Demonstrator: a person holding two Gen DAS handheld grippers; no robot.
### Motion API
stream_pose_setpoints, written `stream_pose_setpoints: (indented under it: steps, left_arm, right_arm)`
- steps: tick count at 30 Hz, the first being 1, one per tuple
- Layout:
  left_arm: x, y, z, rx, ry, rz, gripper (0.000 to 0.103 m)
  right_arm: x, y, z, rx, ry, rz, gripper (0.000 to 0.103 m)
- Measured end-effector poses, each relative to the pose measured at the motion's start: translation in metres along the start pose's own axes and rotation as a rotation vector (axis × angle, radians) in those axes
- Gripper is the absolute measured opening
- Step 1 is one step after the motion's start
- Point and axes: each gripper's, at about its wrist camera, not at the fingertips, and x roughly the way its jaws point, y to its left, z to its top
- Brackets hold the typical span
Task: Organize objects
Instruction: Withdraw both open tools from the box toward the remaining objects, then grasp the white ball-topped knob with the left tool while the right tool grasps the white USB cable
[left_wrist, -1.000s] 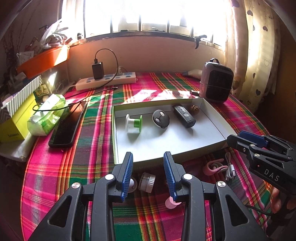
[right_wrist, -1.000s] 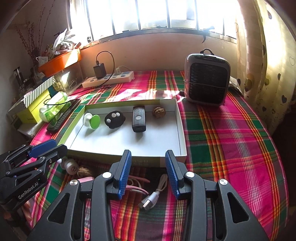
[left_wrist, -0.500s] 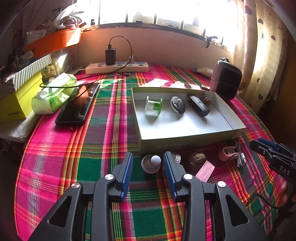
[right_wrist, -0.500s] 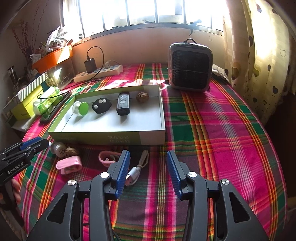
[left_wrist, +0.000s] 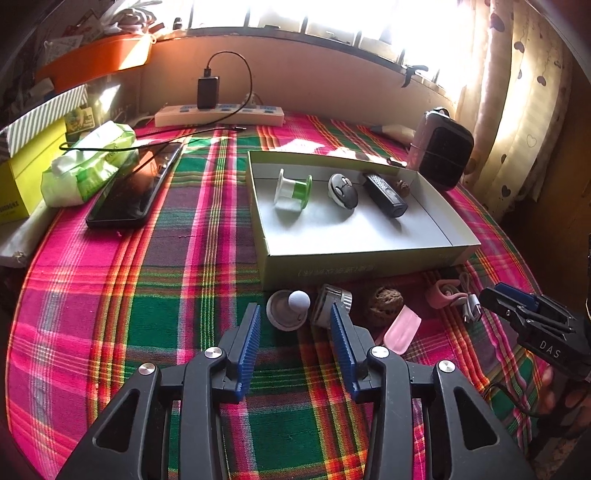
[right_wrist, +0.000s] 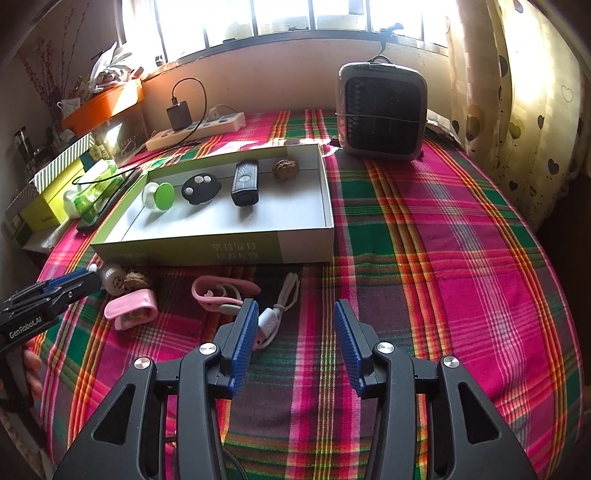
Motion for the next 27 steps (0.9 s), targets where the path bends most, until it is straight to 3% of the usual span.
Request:
stream_pose_setpoints:
  steps: [19, 27]
  left_arm:
    - [0.016, 0.014, 0.007, -0.044, 0.028, 0.011, 0.037]
    - [0.017, 0.013, 0.008, -0.033, 0.028, 0.017, 0.037]
  right_arm:
    - [0.013, 0.010, -0.003, -0.037, 0.044, 0.011, 0.049]
    - [0.013, 0.001, -0.004, -0.035, 0.054, -0.059, 0.049]
